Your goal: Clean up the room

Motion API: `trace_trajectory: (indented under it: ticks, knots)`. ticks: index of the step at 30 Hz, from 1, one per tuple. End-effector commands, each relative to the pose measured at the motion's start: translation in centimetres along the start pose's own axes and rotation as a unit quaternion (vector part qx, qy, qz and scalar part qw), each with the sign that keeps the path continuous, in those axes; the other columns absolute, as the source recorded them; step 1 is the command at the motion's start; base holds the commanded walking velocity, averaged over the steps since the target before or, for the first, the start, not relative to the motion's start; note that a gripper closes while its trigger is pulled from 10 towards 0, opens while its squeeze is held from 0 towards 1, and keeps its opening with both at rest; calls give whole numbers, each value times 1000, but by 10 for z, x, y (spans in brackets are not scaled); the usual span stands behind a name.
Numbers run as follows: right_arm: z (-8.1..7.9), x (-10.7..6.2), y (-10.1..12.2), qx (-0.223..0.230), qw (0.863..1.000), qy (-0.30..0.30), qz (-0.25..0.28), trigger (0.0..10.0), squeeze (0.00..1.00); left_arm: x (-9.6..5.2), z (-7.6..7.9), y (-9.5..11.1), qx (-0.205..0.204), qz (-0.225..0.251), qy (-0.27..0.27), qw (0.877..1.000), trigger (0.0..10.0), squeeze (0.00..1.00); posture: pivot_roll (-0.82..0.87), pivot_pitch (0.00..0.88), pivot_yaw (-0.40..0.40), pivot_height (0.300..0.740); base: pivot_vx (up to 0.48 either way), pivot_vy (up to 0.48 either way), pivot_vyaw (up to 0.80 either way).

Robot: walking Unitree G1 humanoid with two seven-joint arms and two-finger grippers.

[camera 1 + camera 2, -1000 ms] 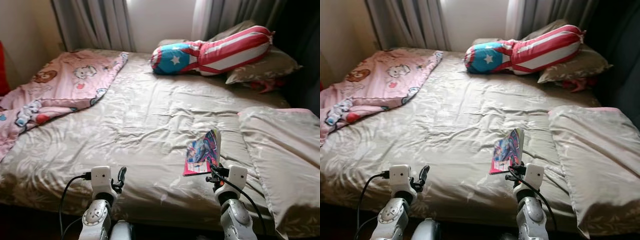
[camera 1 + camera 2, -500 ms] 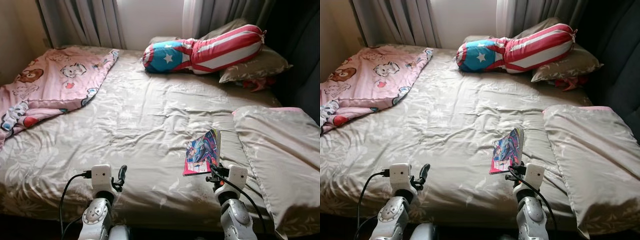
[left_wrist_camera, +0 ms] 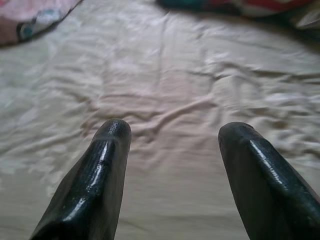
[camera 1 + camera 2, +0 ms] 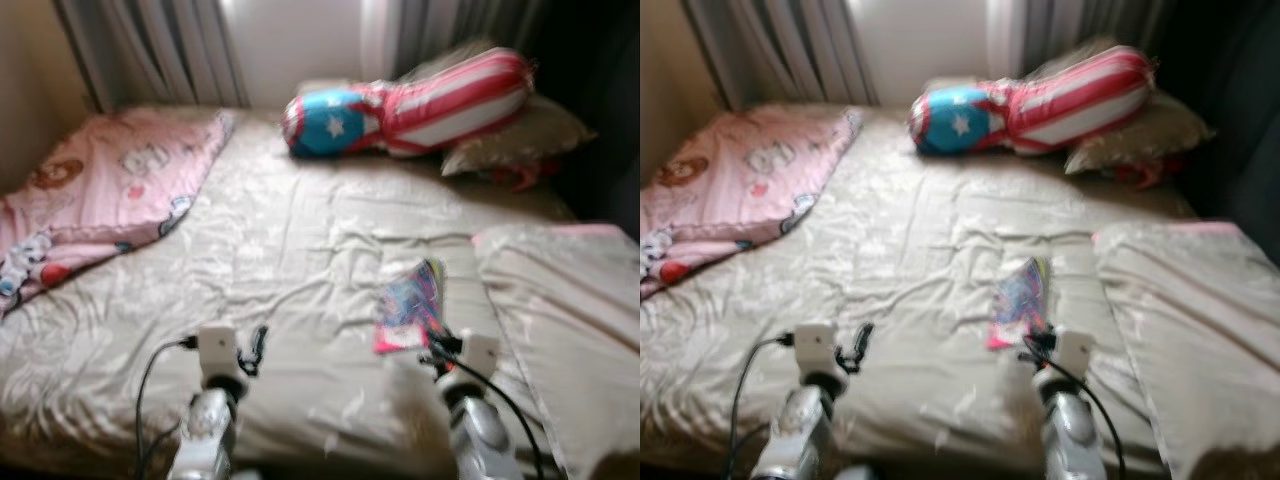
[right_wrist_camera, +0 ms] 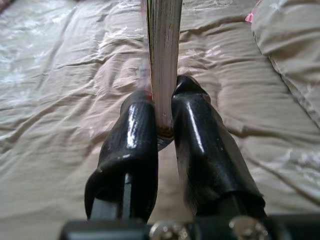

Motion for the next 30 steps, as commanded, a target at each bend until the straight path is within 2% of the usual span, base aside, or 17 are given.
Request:
trace_trajectory:
  ticks: [1,5,10,12,15,22,24,26,27,29,30]
  knots:
    - [-13,5,7,-2,1000,23,18,10000,0,-1,-1,-2,-7,-7,6,1000,10000,0,-30,0,-52,650,0,0,0]
    - [-13,5,6,2,1000,25,10,10000,0,0,-2,-3,-6,-8,6,1000,10000,0,-29,4,-51,650,0,0,0]
    - [-16,7,2,66,996,62,-22,10000,0,-1,-2,-3,-4,-10,5,1000,10000,0,-30,9,-49,650,0,0,0]
    - [-17,7,2,68,995,67,-23,10000,0,-1,-2,-3,-4,-10,5,1000,10000,0,-30,9,-49,650,0,0,0]
    - [-20,6,-1,98,989,98,-43,10000,0,-2,-2,-3,-2,-10,3,1000,10000,0,-28,14,-45,650,0,0,0]
    - [-12,3,-6,179,970,140,-92,10000,0,-2,-4,-2,7,-8,-2,1000,10000,0,-25,25,-31,650,0,0,0]
    - [-10,3,-7,179,969,141,-95,10000,0,-2,-4,-2,8,-8,-2,1000,10000,0,-24,26,-29,650,0,0,0]
    - [5,3,-11,204,968,104,-98,10000,0,-3,-4,-2,12,-8,-5,1000,10000,0,-19,34,-21,650,0,0,0]
    - [5,3,-11,204,968,104,-98,10000,0,-3,-4,-2,12,-8,-5,1000,10000,0,-19,34,-21,650,0,0,0]
    - [20,0,-16,260,958,61,-108,10000,0,-4,-4,-2,18,-8,-10,1000,10000,0,-5,40,-10,650,0,0,0]
    - [20,0,-16,260,958,61,-108,10000,0,-4,-4,-2,18,-8,-10,1000,10000,0,-5,40,-10,650,0,0,0]
Point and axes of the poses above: a point about 5 cm out from each wrist's last joint towards the gripper, its own x axis pointing out of the wrist towards the gripper, its own y axis along the axis of the wrist's last joint, z = x × y, the point moved 2 cm from there along x, pointing out of the wrist towards the gripper, and after that the axes turned 8 degrees about x, right-handed, at the moved point
